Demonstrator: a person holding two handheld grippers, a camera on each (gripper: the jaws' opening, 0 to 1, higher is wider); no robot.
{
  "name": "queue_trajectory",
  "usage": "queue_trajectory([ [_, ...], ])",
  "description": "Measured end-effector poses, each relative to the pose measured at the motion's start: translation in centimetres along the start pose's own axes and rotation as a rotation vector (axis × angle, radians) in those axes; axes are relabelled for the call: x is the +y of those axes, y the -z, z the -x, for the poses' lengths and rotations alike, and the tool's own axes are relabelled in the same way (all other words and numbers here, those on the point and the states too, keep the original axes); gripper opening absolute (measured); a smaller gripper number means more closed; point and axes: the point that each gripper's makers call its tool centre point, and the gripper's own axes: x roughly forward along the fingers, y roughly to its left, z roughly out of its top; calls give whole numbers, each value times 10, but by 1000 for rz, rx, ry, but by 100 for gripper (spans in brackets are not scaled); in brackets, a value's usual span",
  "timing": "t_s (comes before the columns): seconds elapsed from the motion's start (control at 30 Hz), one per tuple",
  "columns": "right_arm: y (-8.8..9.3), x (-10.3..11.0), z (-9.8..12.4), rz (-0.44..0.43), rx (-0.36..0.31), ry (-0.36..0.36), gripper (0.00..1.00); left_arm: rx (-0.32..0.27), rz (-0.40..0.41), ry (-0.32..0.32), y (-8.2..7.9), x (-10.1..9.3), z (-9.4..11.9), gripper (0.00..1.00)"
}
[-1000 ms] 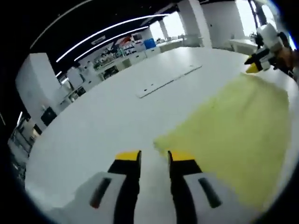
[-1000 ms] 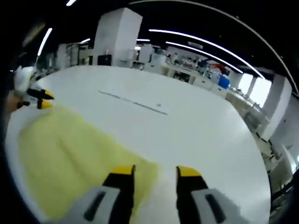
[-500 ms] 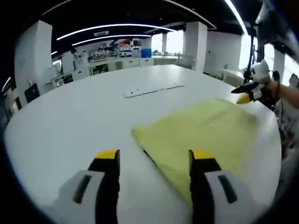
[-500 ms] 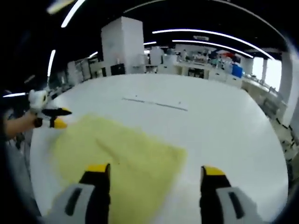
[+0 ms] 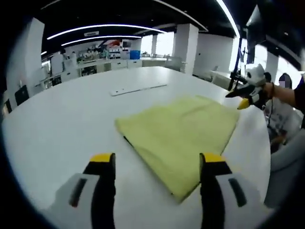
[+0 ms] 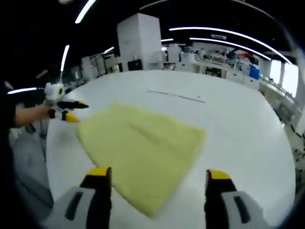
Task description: Fold the garment on the visible template until the final outline fits inside the template.
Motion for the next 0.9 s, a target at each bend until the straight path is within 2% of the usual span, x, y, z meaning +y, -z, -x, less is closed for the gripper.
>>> queue_trajectory([
  [0.17, 9, 5, 11, 8, -9, -25, 75, 7, 4, 15, 10, -13, 9, 68],
  [0.27, 17, 6, 14, -10, 1, -47, 63, 23, 5, 28, 16, -20, 12, 64],
  [0.37, 25, 8, 17, 9, 18, -54, 52, 48, -5, 54, 23, -24, 13, 59],
  [0.53, 38, 6, 19, 24, 39, -48, 41, 70, -21, 69, 34, -28, 17, 50],
  [0.73, 52, 4, 19, 52, 70, -43, 29, 77, -4, 65, 38, -29, 21, 43],
  [0.9, 57, 2, 17, 66, 66, -39, 13, 78, -5, 66, 43, -30, 21, 33],
])
